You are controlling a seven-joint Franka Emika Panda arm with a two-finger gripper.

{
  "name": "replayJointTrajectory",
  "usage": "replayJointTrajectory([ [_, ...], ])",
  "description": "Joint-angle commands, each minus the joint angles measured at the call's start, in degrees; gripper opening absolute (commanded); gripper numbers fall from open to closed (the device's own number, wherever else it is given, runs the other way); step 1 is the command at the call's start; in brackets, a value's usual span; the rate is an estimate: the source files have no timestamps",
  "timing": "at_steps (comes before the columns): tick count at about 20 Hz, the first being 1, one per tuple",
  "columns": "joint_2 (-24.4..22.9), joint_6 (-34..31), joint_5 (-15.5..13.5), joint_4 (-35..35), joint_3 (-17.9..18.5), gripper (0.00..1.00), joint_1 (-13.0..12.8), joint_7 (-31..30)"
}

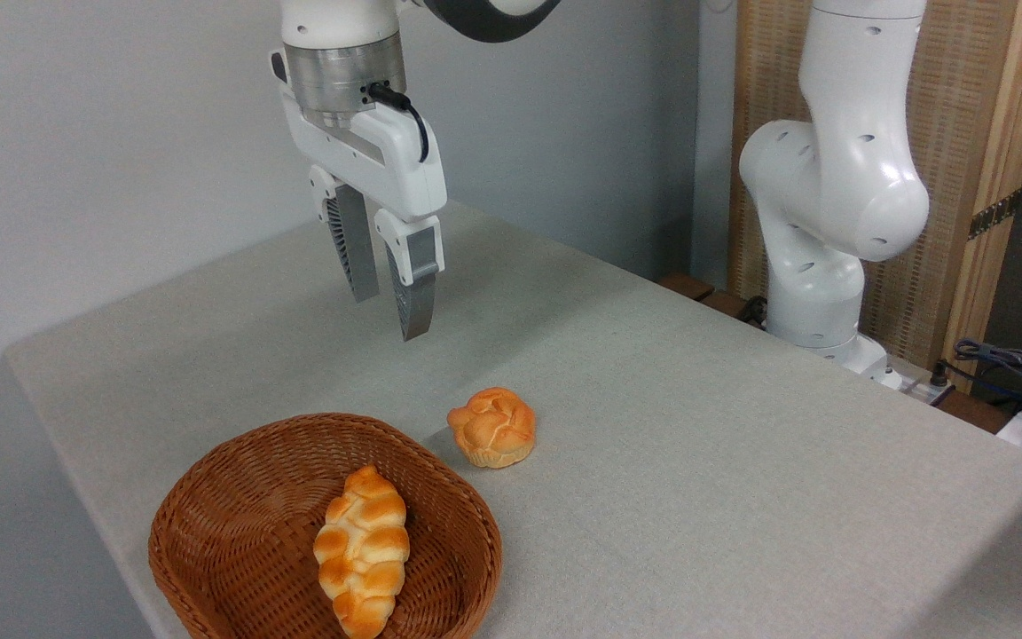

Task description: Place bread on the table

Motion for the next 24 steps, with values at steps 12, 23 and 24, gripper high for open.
replayJointTrajectory([
  [12, -0.2, 0.0, 0.2, 0.3, 0.4, 1.00, -0.4, -0.4],
  [23, 0.4, 14.3, 0.3, -4.1, 3.4, 1.00, 1.0, 0.0],
  [24, 0.8, 14.4, 0.2, -4.1, 4.2, 1.00, 1.0, 0.0],
])
